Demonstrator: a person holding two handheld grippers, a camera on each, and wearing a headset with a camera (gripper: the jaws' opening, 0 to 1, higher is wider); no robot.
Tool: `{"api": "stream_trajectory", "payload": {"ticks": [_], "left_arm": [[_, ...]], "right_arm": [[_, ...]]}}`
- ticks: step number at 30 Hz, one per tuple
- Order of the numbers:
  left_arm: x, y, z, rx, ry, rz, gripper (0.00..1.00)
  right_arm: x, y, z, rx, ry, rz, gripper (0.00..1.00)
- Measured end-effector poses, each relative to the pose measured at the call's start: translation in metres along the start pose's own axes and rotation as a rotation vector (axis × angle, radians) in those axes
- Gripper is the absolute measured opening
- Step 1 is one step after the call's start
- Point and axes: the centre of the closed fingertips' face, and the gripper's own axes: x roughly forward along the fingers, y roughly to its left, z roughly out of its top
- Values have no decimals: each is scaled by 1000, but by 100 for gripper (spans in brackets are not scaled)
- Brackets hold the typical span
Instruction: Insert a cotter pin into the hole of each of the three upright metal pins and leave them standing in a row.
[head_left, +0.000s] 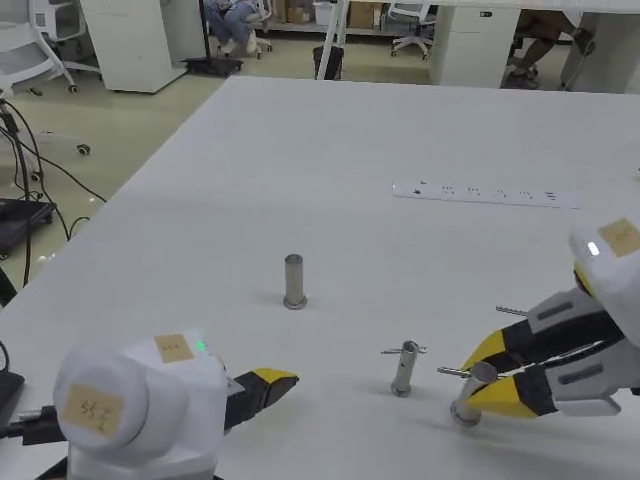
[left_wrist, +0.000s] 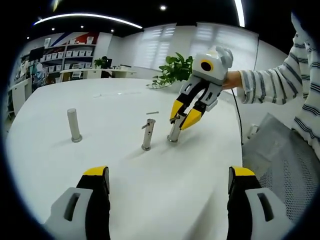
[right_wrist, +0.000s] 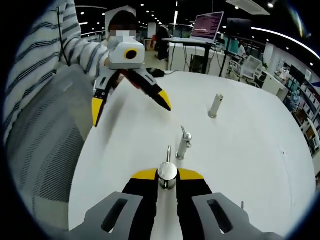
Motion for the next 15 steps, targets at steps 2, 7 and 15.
{"api": "stream_trajectory", "payload": {"ticks": [2, 7, 15], "left_arm": [[-1, 1, 0, 0, 2, 3, 99], [-2, 2, 1, -1, 7, 11, 99], [-4, 2, -1, 1, 23, 13, 99]], "right_arm": [[0, -3, -2, 6, -4, 2, 13], [-1, -10, -6, 25, -23, 0, 13], [-3, -18, -8, 38, -29, 6, 13]]}}
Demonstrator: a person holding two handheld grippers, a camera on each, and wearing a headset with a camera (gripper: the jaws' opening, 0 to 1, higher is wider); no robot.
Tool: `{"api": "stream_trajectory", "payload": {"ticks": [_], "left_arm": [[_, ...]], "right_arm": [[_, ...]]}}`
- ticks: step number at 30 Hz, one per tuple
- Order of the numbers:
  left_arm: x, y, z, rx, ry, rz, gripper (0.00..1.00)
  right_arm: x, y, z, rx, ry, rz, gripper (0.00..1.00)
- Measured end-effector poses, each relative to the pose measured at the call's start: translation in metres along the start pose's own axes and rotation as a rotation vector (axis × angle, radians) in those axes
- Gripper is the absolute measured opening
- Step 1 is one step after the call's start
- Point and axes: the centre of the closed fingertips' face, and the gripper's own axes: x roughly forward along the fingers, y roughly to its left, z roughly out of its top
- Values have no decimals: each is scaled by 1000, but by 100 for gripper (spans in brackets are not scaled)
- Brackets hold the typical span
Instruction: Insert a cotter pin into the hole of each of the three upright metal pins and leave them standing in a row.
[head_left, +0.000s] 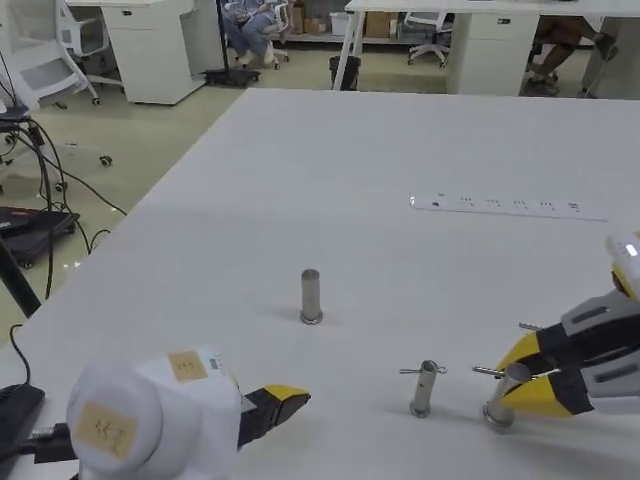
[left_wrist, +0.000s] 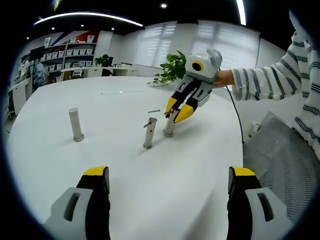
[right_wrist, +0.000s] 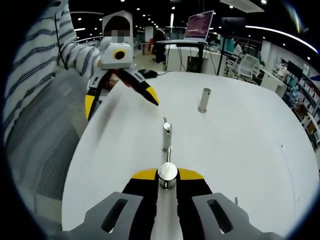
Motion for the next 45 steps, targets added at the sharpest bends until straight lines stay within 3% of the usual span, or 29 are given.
{"api": "stream_trajectory", "payload": {"ticks": [3, 12, 20, 28, 35, 43, 45], "left_arm": [[-1, 5, 1, 20, 2, 29, 99], [0, 7, 7, 10, -9, 39, 99], [1, 9, 24, -11, -65, 61, 99], [1, 9, 22, -15, -47, 61, 99], [1, 7, 22, -15, -42, 58, 99], [-1, 5, 23, -16, -51, 60, 99], [-2, 6, 23, -14, -47, 65, 99]], "right_arm": [[0, 0, -3, 3, 8, 8, 13], [1, 2, -9, 1, 31, 28, 13], [1, 0, -10, 17, 14, 28, 14], [1, -1, -10, -2, 31, 24, 15], [-1, -4, -9, 18, 22, -28, 20], [-14, -1, 3, 121, -79, -160, 41], [-17, -1, 4, 158, -99, -204, 52]]}}
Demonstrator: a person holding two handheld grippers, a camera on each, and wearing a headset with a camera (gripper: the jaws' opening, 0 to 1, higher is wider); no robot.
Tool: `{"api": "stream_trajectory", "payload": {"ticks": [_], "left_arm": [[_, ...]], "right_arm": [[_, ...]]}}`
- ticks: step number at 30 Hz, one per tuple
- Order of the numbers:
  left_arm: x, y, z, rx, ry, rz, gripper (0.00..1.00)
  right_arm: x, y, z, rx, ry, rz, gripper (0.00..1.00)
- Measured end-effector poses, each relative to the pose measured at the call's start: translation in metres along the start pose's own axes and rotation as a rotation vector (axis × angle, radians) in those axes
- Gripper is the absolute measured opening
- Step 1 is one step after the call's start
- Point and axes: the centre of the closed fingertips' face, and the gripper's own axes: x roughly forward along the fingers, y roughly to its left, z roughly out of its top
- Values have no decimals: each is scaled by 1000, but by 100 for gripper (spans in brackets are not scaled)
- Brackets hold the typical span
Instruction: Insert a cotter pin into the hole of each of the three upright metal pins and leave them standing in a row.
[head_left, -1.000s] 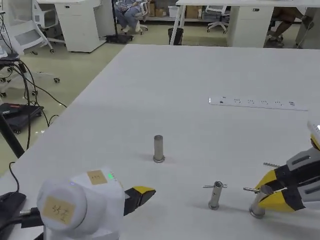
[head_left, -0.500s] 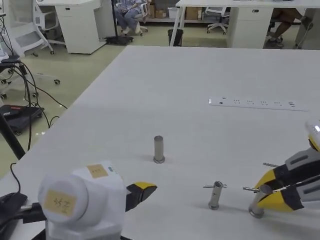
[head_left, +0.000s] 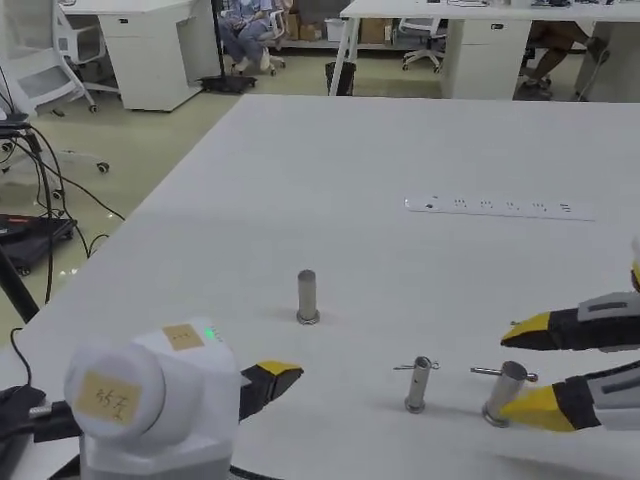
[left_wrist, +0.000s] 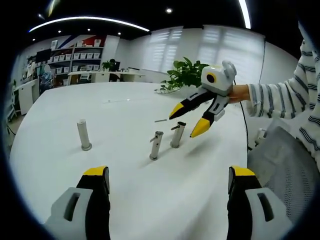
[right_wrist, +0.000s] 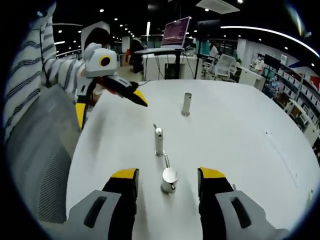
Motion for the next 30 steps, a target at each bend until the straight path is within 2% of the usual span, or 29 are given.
{"api": "stream_trajectory", "payload": {"ticks": [2, 7, 11, 13, 19, 23, 26, 30], "left_arm": [[0, 3, 0, 2, 4, 14, 99], [-3, 5, 3, 1, -2, 17, 99], [-7, 9, 5, 1, -7, 24, 99], [-9, 12, 7, 1, -10, 30, 99], [-15, 19, 11, 1, -19, 42, 99], [-18, 21, 7, -4, -6, 39, 99], [-19, 22, 4, 0, 1, 42, 99], [-20, 25, 1, -15, 7, 48, 99]], "right_arm": [[-3, 1, -1, 27, -12, -24, 60], [-12, 5, -1, 73, -28, -64, 67], [-23, 7, 2, 150, -74, -110, 75], [-30, 8, 3, 163, -94, -132, 79], [-42, 16, -6, 244, -100, -170, 91], [-47, 21, -16, 287, -111, -206, 92], [-47, 25, -22, 304, -100, -214, 95], [-49, 27, -26, 343, -113, -232, 100]]}}
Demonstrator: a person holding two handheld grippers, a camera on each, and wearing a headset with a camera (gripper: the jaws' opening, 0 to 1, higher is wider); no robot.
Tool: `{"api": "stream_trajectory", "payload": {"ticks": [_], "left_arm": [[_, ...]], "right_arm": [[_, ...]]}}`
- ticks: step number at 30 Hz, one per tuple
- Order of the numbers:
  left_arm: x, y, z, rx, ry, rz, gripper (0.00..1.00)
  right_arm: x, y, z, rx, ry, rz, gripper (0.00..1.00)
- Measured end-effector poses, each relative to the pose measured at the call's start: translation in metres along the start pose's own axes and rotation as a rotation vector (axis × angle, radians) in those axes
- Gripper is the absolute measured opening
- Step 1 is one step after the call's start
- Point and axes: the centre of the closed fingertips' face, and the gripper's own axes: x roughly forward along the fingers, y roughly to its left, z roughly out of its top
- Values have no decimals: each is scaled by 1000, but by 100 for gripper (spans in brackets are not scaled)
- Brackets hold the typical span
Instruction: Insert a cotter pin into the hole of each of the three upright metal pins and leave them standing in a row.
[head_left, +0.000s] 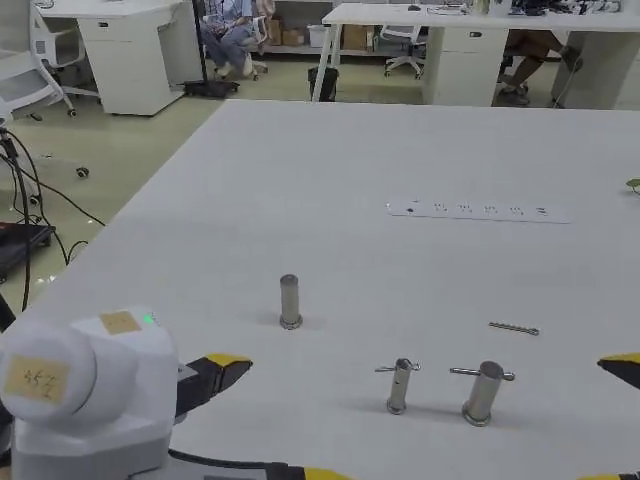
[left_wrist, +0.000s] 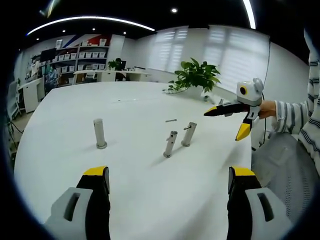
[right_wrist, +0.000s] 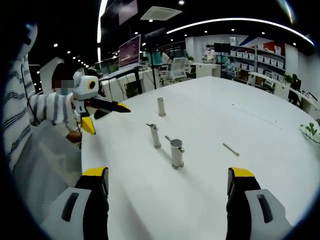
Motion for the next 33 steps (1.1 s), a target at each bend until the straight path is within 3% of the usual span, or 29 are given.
{"api": "stream_trajectory", "payload": {"ticks": [6, 13, 17, 19, 26, 30, 33], "left_arm": [[-2, 7, -1, 3, 9, 12, 99], [-3, 22, 4, 21, 5, 39, 96], [-3, 35, 13, 31, -9, 74, 95], [-3, 48, 19, 51, -12, 113, 95], [3, 81, 36, 79, -5, 160, 89], [9, 92, 48, 135, 3, 192, 78], [15, 98, 55, 142, -2, 195, 74]], "right_arm": [[-1, 7, -9, 1, 28, 9, 100], [-3, 12, -8, 20, 12, 8, 100], [-4, 16, -10, 30, 10, 7, 100], [-5, 17, -10, 34, 3, -3, 100], [-4, 21, -17, 55, 7, -12, 100], [-5, 21, -20, 64, 1, -24, 100], [-4, 22, -22, 77, 0, -21, 100]]}}
